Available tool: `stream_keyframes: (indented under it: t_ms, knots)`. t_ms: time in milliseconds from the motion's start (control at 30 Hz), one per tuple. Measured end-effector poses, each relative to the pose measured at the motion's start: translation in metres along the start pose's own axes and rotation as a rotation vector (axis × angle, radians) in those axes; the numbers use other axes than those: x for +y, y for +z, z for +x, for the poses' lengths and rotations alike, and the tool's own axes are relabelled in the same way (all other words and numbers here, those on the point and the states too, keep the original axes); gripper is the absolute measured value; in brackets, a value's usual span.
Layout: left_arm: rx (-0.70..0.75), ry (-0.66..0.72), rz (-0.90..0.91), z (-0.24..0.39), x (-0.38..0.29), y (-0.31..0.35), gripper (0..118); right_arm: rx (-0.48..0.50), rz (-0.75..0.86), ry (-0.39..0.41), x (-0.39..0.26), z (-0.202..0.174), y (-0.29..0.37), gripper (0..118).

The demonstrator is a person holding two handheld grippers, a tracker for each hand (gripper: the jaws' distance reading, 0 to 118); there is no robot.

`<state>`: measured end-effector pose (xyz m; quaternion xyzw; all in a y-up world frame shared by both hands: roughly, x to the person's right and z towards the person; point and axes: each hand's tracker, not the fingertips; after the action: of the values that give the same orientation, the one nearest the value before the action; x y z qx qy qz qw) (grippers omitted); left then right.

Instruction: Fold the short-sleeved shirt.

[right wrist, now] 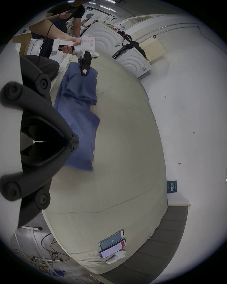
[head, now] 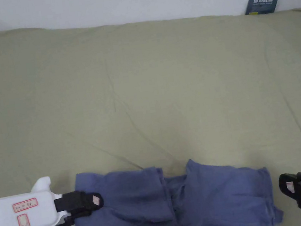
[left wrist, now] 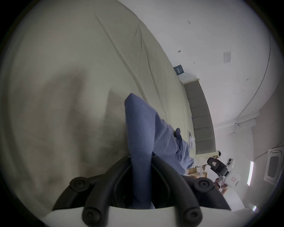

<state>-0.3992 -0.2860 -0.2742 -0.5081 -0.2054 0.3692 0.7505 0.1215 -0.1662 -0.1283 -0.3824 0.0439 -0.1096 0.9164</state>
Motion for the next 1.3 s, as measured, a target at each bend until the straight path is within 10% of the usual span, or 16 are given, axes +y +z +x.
stream_keyframes:
  t_ms: [333,933,967,1033,1233,1300]
  knots:
    - [0.356,-0.208,0.052,0.067,0.019,0.093,7,0.057,0.027,0.040,0.004,-0.005,-0.006,1]
    - [0.567,-0.612,-0.168,0.251,-0.061,-0.151,8,0.013,0.078,0.020,-0.012,0.036,0.019,1]
    - [0.530,-0.549,-0.169,0.249,-0.066,-0.166,25,0.013,0.077,0.008,-0.013,0.038,0.018,1]
    - [0.466,-0.461,-0.247,0.241,-0.070,-0.192,115,0.016,0.074,-0.015,-0.015,0.041,0.018,1]
    - [0.423,-0.499,-0.200,0.252,-0.074,-0.173,108,0.007,0.059,-0.036,-0.017,0.049,0.016,1]
    - [0.341,-0.451,-0.138,0.254,-0.066,-0.134,73,0.008,0.058,-0.039,-0.017,0.051,0.014,1]
